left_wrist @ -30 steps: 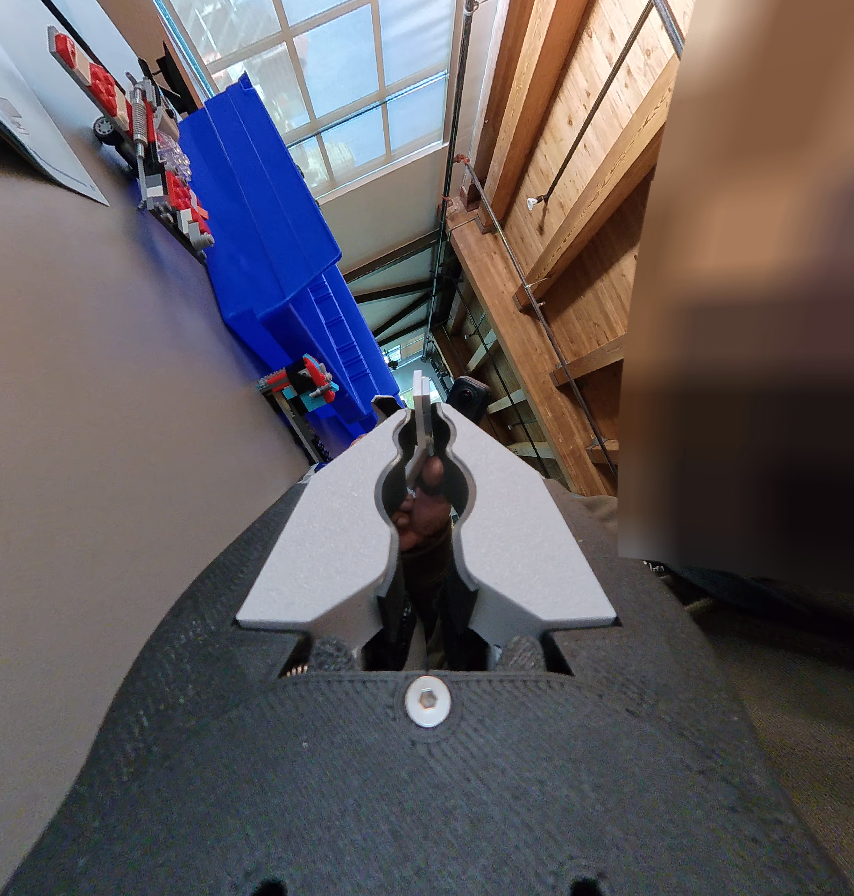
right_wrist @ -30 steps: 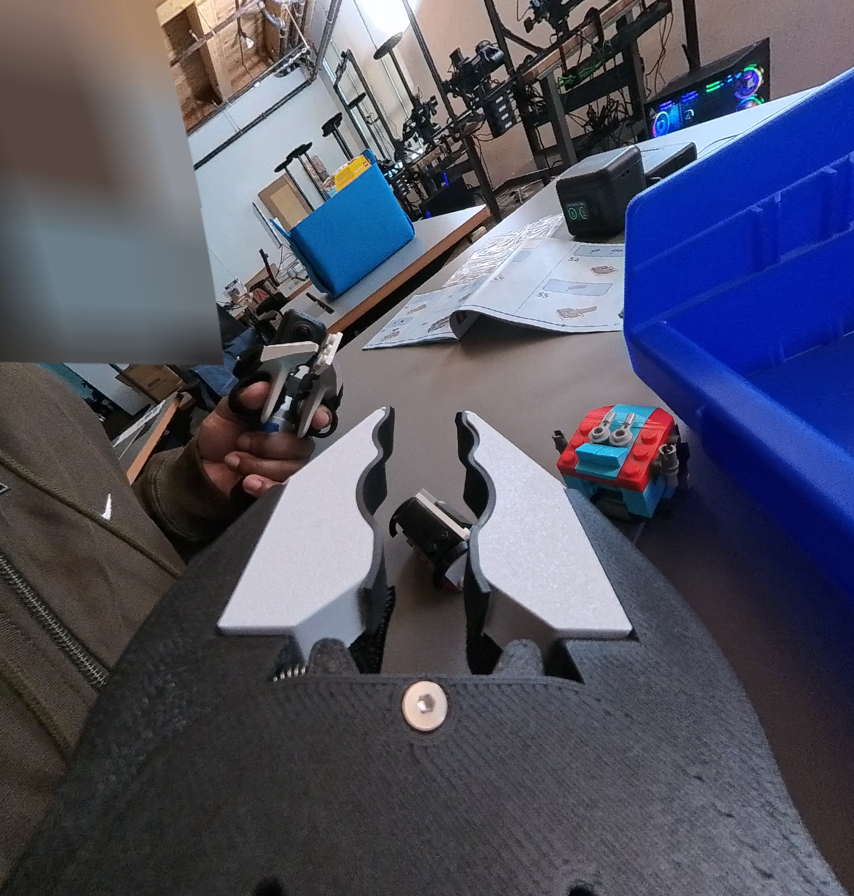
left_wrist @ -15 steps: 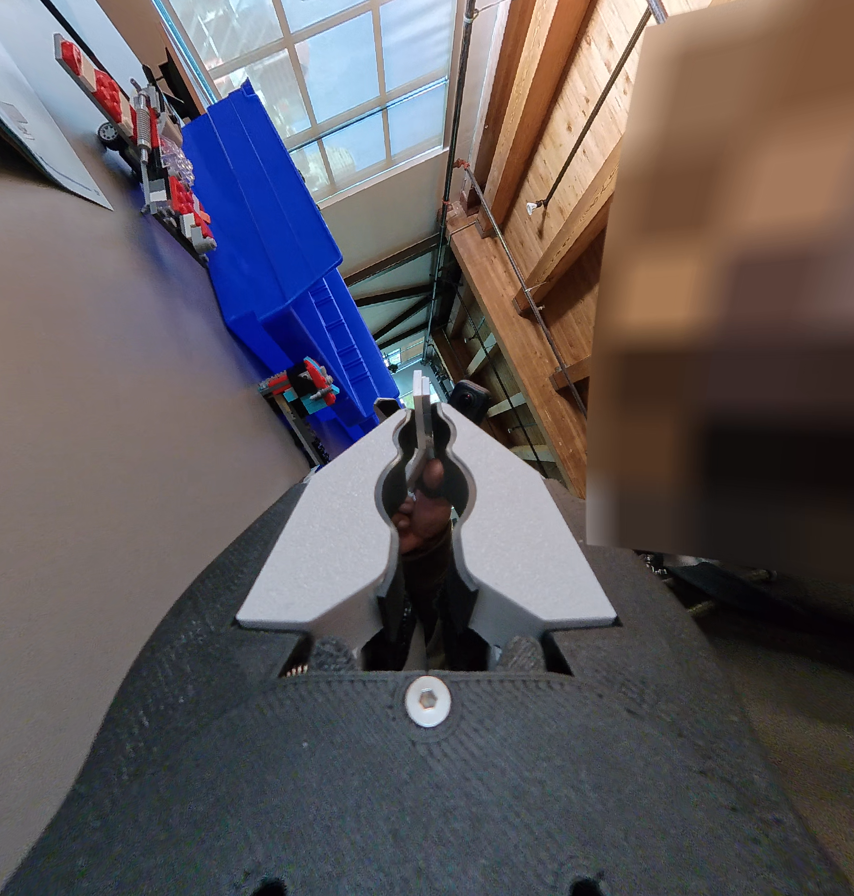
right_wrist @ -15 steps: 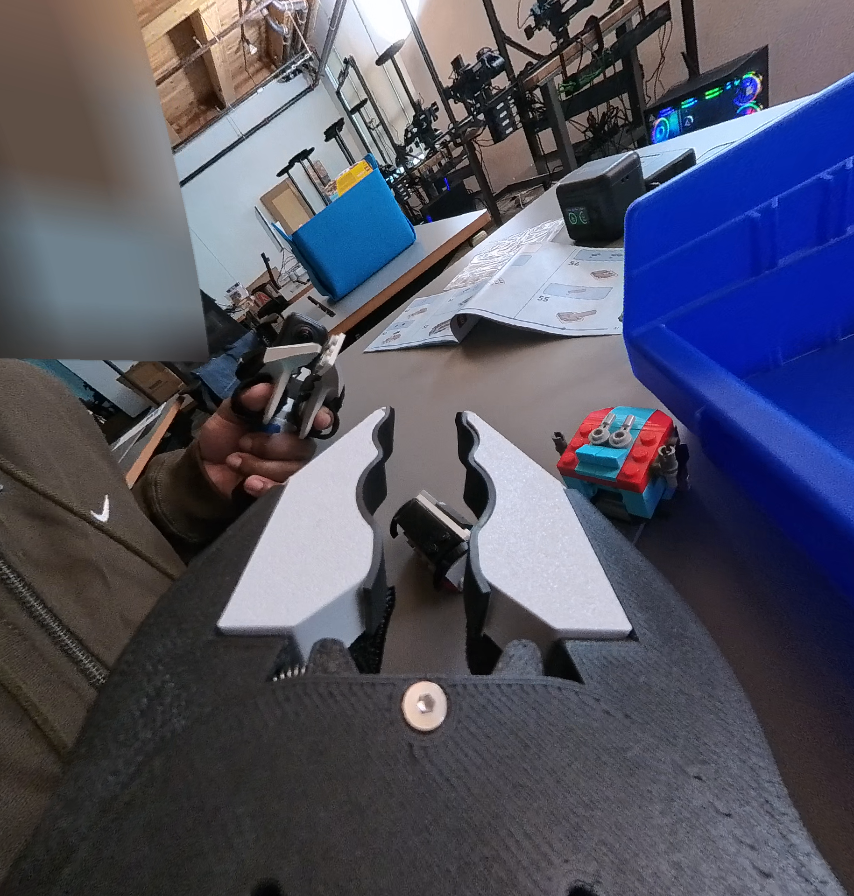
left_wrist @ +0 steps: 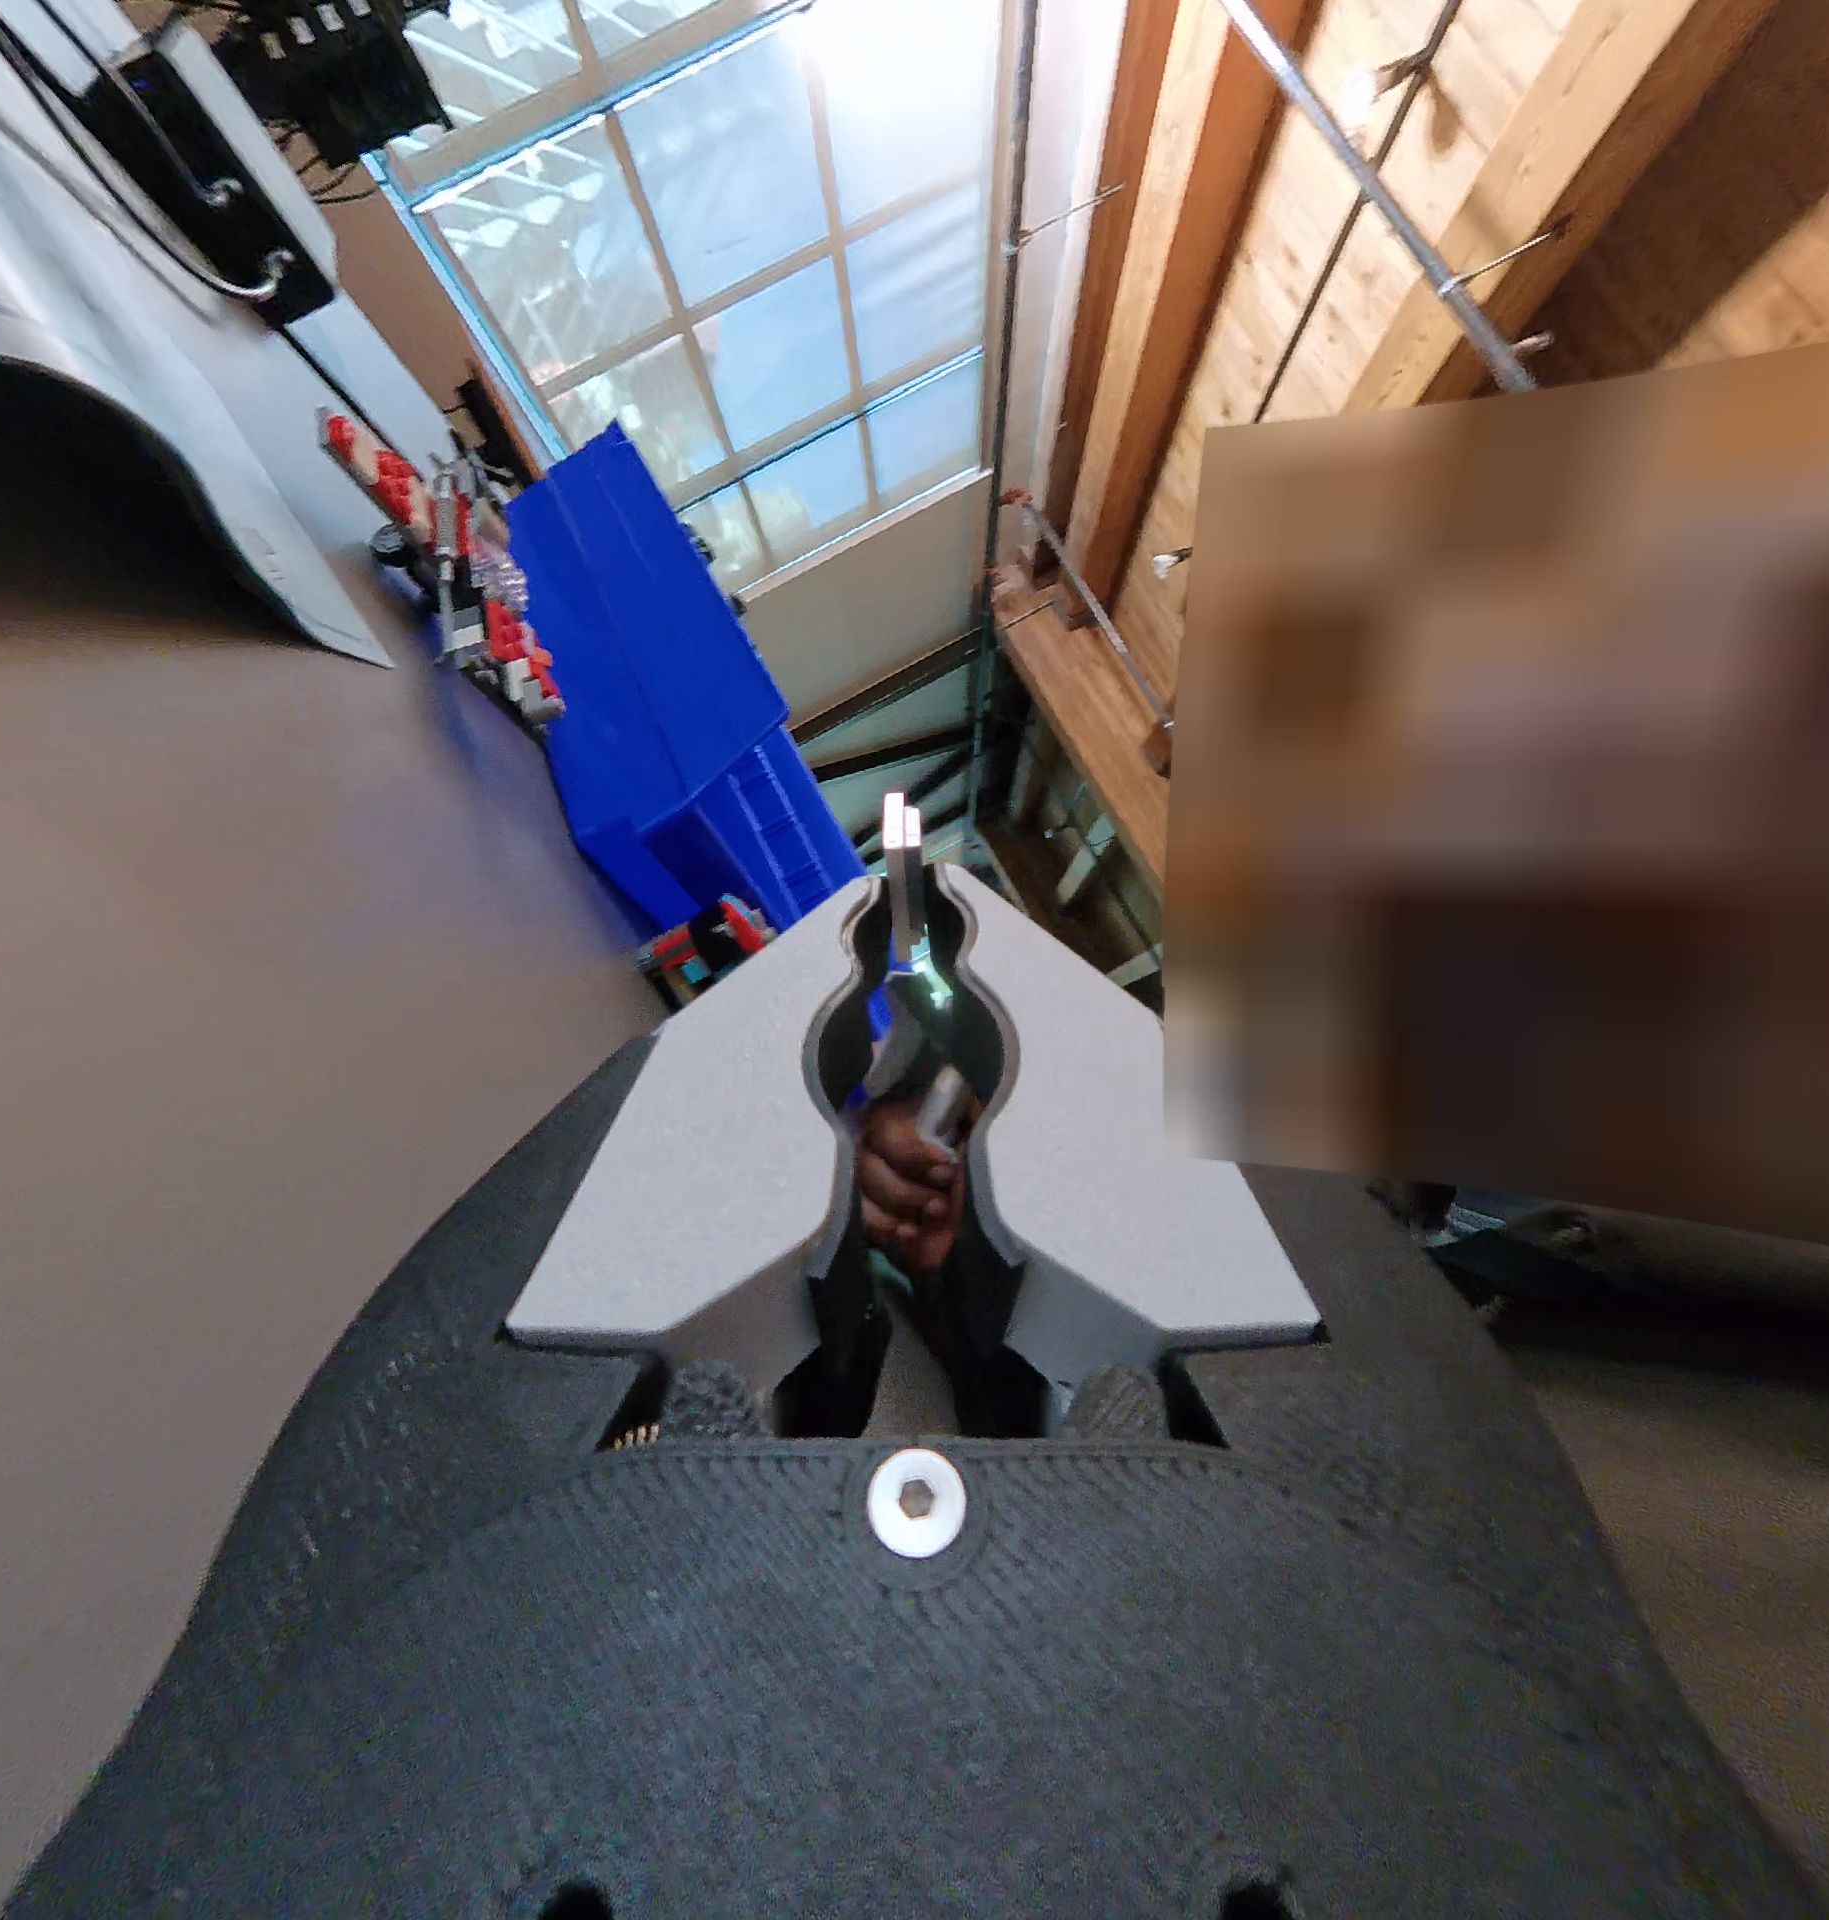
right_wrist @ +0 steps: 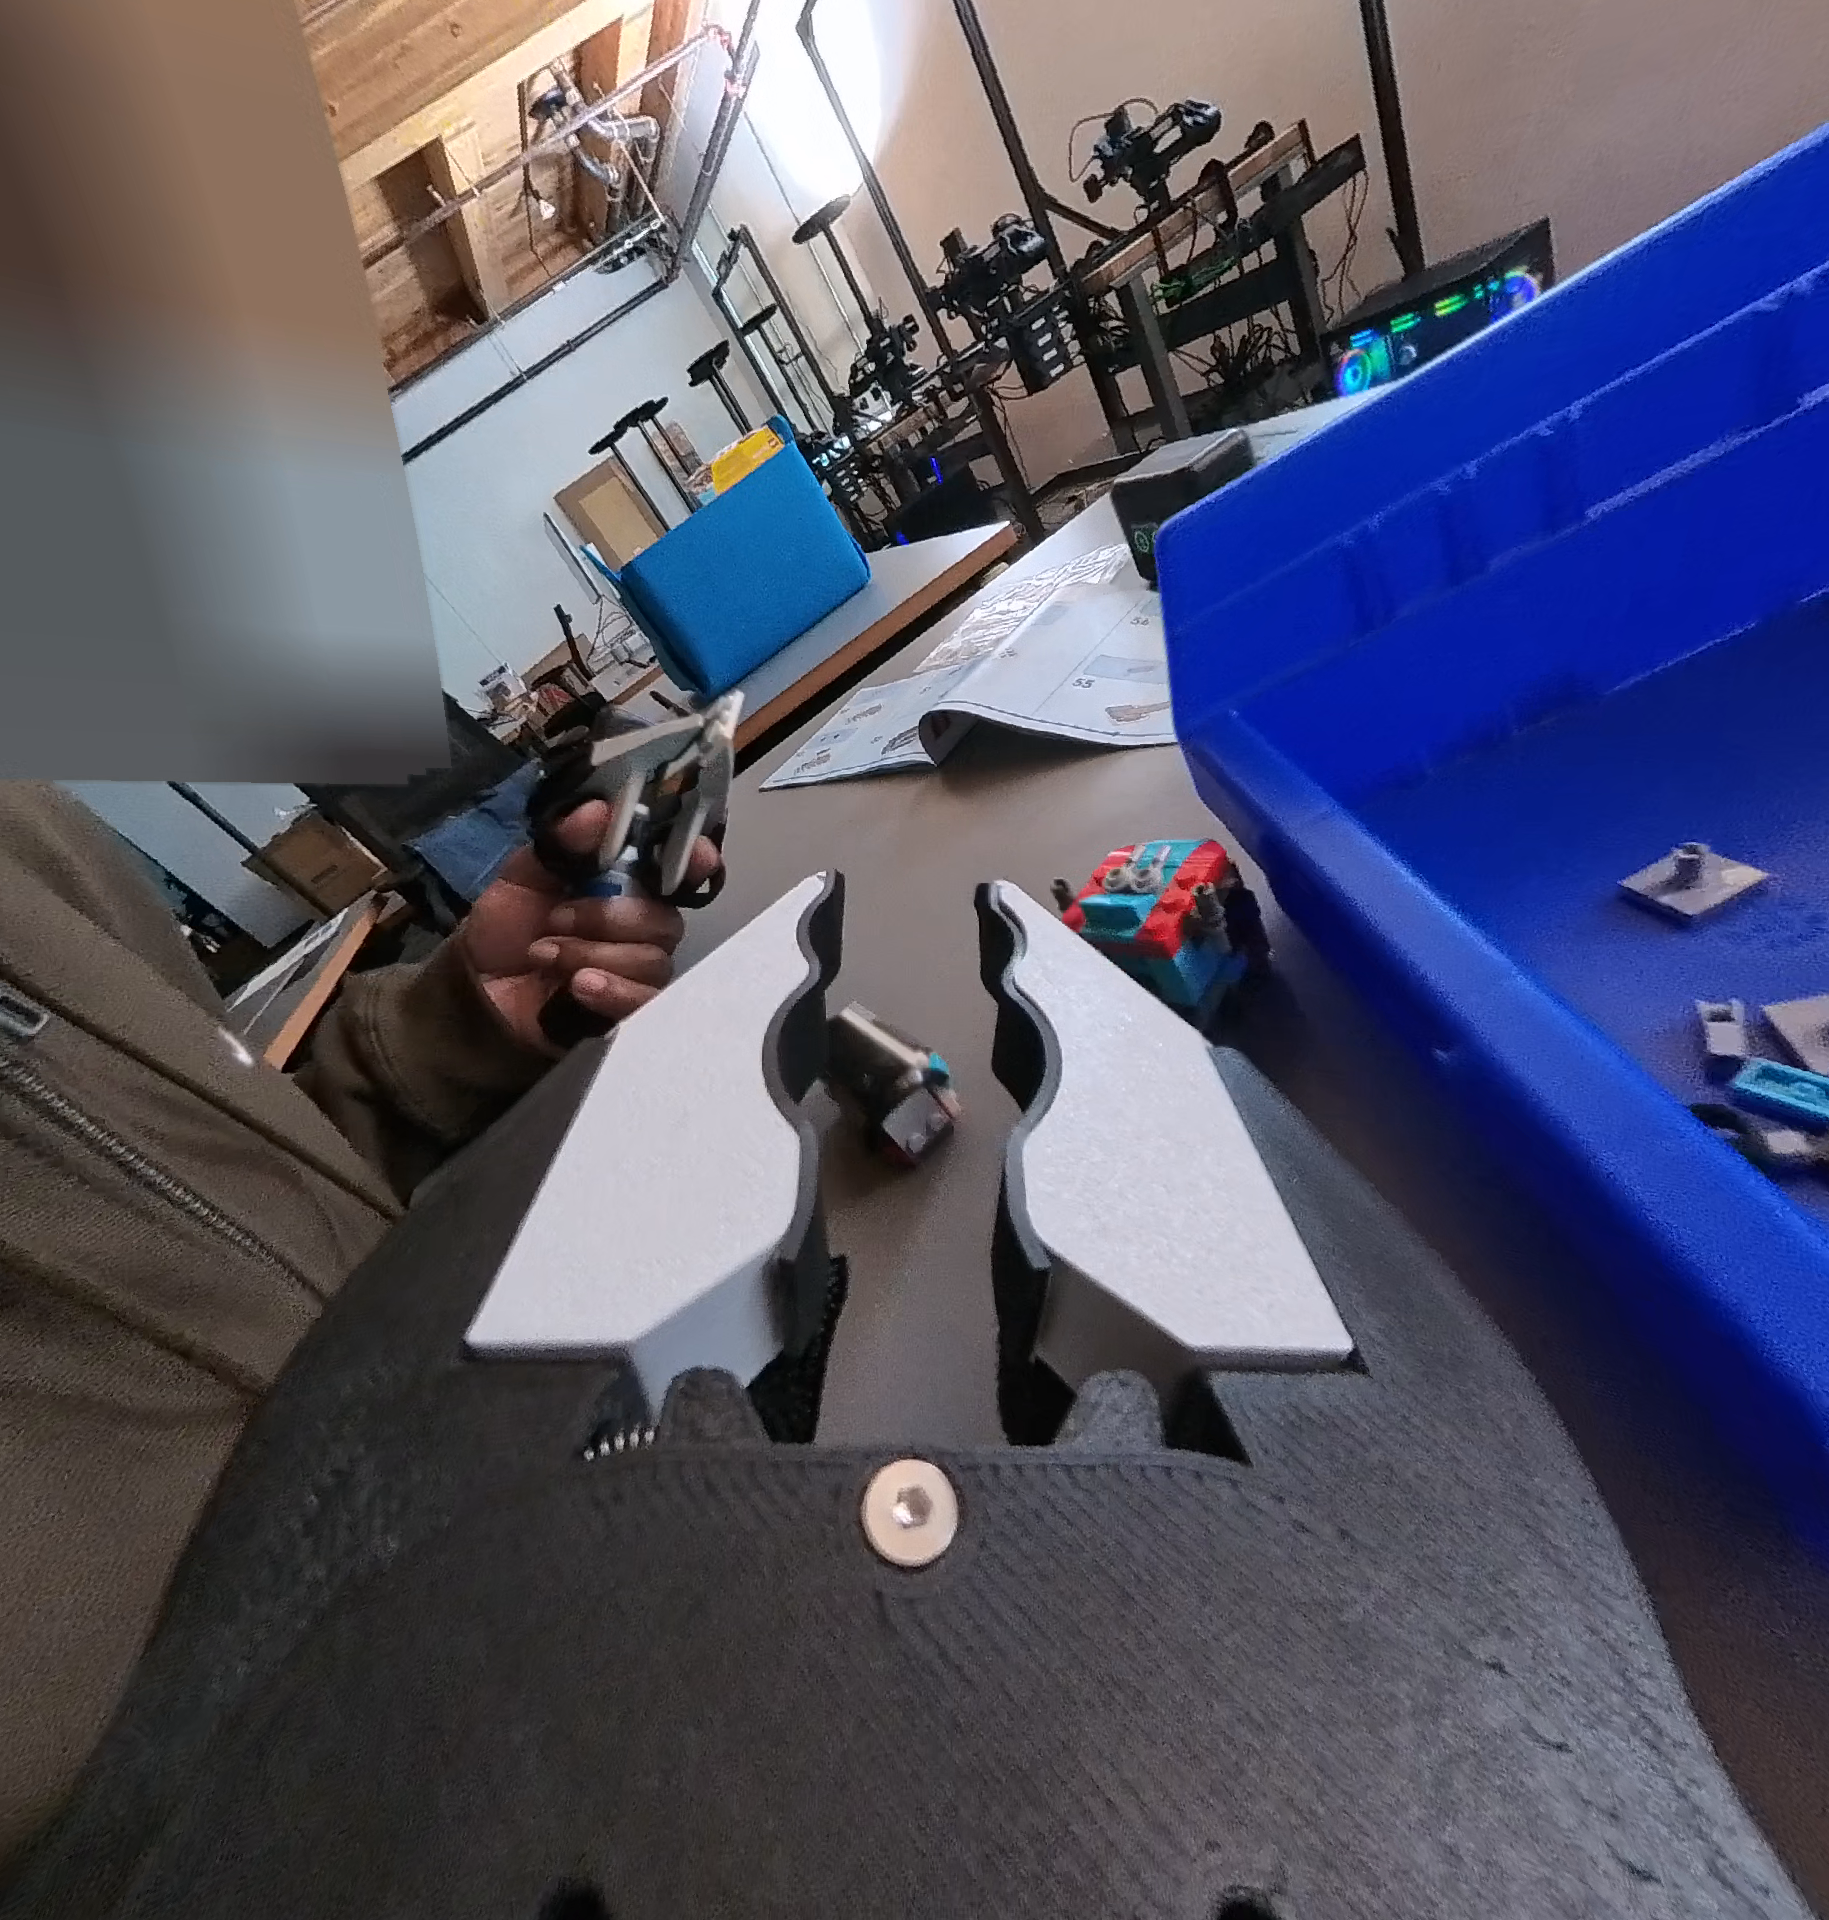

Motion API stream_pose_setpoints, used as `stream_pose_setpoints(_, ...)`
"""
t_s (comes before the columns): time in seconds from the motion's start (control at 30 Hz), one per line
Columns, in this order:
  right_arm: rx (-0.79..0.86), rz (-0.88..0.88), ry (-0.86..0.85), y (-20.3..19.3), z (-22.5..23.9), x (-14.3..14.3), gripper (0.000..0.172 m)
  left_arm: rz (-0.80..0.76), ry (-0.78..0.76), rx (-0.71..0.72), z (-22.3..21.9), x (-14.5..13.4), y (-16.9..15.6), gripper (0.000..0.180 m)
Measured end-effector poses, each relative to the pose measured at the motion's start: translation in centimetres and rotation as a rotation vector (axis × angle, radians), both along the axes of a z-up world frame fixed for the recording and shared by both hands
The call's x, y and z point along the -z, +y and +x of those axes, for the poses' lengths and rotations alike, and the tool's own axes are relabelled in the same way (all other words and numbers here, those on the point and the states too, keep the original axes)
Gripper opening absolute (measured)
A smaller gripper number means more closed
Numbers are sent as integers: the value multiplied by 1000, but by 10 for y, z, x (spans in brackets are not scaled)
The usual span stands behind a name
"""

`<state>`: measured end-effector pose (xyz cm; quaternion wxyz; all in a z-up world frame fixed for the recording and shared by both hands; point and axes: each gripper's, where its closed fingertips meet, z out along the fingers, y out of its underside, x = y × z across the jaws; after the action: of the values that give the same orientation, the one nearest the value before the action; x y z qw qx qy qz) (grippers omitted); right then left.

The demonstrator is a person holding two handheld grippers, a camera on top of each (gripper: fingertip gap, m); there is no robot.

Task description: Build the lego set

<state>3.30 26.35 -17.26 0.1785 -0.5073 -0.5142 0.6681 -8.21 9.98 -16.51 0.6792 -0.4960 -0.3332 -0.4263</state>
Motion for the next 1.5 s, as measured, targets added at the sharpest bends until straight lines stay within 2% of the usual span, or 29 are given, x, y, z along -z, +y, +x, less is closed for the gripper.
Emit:
stream_pose_setpoints(0.03, -1, 5, 4, 4, 4, 0, 27, -33, 8, -6, 0, 4, 3, 6)
stream_pose_setpoints(0.3, 13, 30, 27, 46, 33, -2, 26, -260, 57, -49, 0, 28, 19, 6)
stream_pose_setpoints(0.6, 11, 10, 37, 72, 51, -4, 26, -395, 75, -64, -2, 44, 28, 7)
stream_pose_setpoints(1.03, 22, 35, 46, 87, 66, -5, 26, -437, 95, -76, -2, 48, 29, 7)
stream_pose_setpoints(1.5, -16, 26, 64, 109, 102, -8, 27, -523, 172, -119, -1, 54, 32, 7)
